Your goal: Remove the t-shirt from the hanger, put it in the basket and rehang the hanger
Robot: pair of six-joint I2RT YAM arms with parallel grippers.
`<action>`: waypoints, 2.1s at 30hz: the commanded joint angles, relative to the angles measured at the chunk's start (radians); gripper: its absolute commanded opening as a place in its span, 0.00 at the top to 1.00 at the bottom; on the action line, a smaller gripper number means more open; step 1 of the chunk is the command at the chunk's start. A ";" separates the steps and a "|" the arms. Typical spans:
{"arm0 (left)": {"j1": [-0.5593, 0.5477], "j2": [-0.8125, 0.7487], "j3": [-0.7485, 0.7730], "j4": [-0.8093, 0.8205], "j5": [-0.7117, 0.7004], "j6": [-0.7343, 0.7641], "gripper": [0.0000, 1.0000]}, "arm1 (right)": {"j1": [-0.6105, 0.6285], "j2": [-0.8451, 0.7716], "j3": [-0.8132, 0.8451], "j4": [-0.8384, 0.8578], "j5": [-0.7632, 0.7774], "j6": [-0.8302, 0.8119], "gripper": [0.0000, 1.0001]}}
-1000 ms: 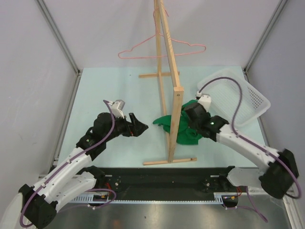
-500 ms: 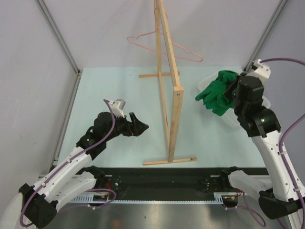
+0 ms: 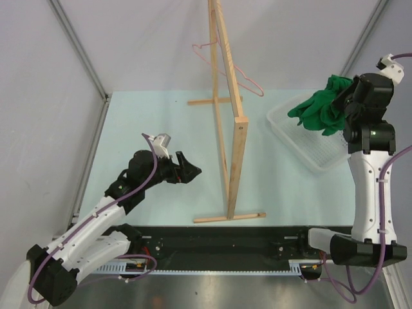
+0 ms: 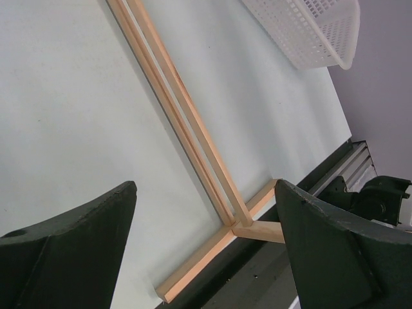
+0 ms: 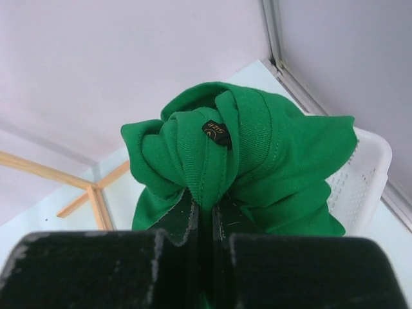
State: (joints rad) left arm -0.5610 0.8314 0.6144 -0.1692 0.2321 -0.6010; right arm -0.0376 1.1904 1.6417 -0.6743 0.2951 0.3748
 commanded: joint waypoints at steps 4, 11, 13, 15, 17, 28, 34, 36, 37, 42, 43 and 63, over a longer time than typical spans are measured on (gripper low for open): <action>-0.008 0.012 0.042 0.043 0.021 0.009 0.07 | -0.148 0.107 -0.121 0.108 -0.191 0.053 1.00; -0.008 -0.003 0.045 0.027 0.027 0.017 0.07 | -0.199 0.365 -0.071 -0.039 -0.189 0.050 0.36; -0.008 -0.005 0.048 0.022 0.026 0.021 0.06 | -0.170 0.324 -0.103 -0.005 -0.168 0.044 0.22; -0.008 -0.008 0.050 0.016 0.021 0.026 0.07 | -0.154 0.295 -0.100 -0.007 -0.136 0.036 0.18; -0.010 -0.009 0.047 0.014 0.018 0.026 0.07 | -0.131 0.279 -0.086 -0.034 -0.105 0.024 0.18; -0.022 0.041 0.041 0.060 0.065 0.004 0.06 | 0.102 0.180 -0.141 -0.042 -0.142 0.087 0.16; -0.114 0.127 0.057 0.086 0.059 0.003 0.06 | 0.286 0.129 -0.324 0.077 -0.186 0.165 0.16; -0.132 0.144 0.059 0.097 0.052 -0.003 0.07 | 0.347 0.103 -0.408 0.123 -0.203 0.177 0.16; -0.146 0.147 0.059 0.102 0.049 -0.005 0.06 | 0.372 0.089 -0.436 0.136 -0.203 0.191 0.16; -0.171 0.160 0.038 0.128 0.035 -0.016 0.07 | 0.482 -0.035 -0.632 0.234 -0.244 0.207 0.09; -0.175 0.156 0.018 0.134 0.036 -0.025 0.06 | 0.485 -0.063 -0.669 0.252 -0.263 0.210 0.06; -0.212 -0.365 -0.552 0.534 0.127 -0.242 0.06 | 0.486 -1.046 -1.431 0.453 -0.297 0.555 0.01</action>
State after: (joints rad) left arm -0.7650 0.5800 0.1692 0.2207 0.3222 -0.7547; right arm 0.4500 0.2905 0.2852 -0.2157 -0.0463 0.7944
